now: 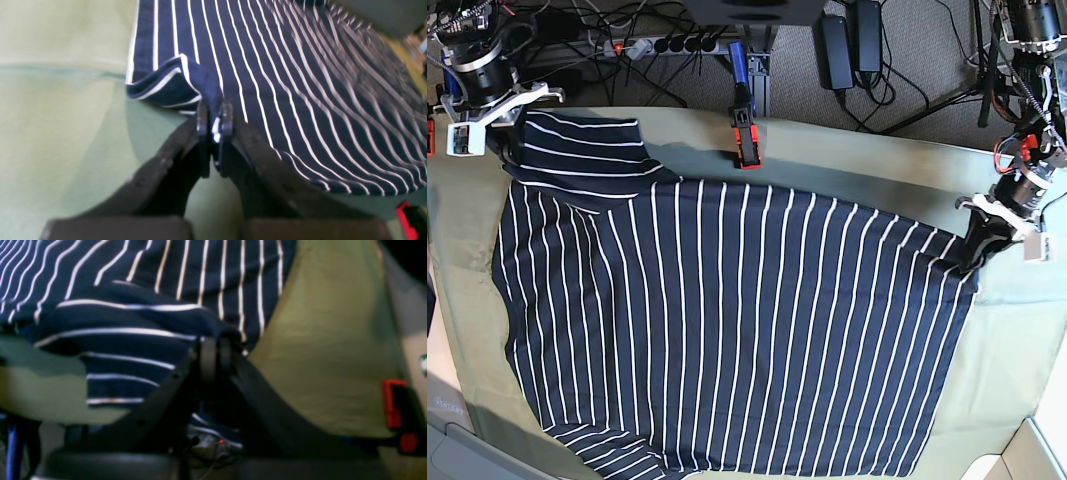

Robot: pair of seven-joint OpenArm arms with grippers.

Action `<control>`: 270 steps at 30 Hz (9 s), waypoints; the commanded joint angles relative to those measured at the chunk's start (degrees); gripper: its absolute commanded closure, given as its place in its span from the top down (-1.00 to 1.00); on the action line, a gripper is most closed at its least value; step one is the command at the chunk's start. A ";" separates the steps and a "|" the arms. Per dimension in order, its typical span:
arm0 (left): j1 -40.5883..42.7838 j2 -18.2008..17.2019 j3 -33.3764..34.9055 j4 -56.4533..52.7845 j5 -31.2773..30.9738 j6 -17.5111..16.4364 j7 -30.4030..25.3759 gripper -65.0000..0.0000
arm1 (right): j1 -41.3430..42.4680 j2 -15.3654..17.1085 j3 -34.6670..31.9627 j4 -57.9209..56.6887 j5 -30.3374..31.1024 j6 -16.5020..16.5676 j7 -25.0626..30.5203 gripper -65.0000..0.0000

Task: Fold the T-shirt properly
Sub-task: 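Pull both held edges toward the robot, folding the shirt body over, then lower the held fabric onto the shirt and regrip with the right gripper, then drag both held edges away from the robot, spreading the shirt flat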

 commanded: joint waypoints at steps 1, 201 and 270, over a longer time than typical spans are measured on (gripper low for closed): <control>-1.31 -1.07 -0.09 0.63 -0.66 -1.43 -1.55 -1.00 | 0.48 0.61 0.46 0.50 0.04 3.30 1.29 -1.00; -25.64 3.72 -1.64 -26.88 -9.42 10.10 11.63 0.17 | 54.29 2.05 4.07 -53.57 18.03 3.52 -14.80 -1.00; -13.60 0.63 -4.59 -12.70 -17.16 -1.43 19.61 -1.00 | 30.80 7.82 4.09 -32.76 24.20 5.44 -20.33 -1.00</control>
